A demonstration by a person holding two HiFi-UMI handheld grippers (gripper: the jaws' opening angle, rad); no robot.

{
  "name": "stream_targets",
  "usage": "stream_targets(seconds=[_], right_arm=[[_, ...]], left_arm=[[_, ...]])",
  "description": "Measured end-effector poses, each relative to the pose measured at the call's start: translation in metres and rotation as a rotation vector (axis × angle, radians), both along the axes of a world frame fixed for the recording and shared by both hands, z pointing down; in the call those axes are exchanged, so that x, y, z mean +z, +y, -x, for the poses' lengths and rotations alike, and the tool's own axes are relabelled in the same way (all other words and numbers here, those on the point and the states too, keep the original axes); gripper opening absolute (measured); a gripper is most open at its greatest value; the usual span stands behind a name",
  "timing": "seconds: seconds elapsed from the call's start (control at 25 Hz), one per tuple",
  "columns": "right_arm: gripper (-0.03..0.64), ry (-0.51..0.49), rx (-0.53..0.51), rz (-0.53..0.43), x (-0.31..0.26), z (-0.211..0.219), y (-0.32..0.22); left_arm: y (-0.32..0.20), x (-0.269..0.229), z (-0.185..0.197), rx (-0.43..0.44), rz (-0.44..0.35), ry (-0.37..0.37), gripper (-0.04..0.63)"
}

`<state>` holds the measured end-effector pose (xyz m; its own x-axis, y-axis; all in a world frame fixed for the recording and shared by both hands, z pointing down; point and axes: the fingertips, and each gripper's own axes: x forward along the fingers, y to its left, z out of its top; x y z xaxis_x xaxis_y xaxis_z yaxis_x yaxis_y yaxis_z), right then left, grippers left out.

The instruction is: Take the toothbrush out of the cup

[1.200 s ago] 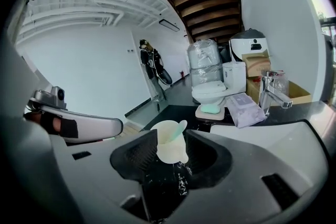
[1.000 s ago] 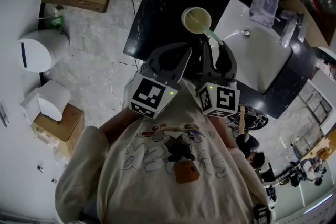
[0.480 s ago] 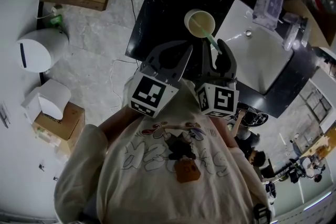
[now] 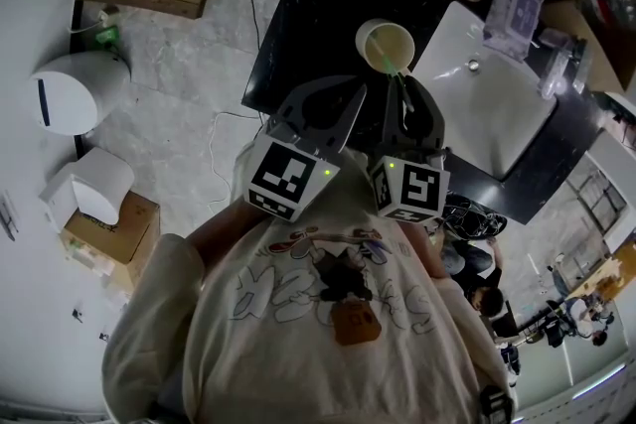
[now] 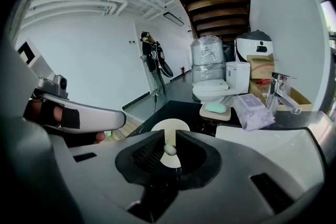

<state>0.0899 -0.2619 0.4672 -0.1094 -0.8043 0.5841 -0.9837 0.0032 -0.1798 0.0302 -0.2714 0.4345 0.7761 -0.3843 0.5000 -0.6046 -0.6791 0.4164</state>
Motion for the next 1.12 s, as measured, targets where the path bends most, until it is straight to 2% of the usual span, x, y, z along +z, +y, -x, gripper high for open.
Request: stream_targets(seconds=[0.36,1.12], right_arm=[[0.071,0.001,-0.012,-0.028,-0.011,0.006,0.006],[0.071,-0.004,-0.009,-0.158,-0.050,0.001,0.044]], left_arm=[[0.008,-0.008,0.005,-0.009,-0.018,0.008,0.015],[0.057,-0.029,0.008,-0.024,-0.078,0.018,0.015]])
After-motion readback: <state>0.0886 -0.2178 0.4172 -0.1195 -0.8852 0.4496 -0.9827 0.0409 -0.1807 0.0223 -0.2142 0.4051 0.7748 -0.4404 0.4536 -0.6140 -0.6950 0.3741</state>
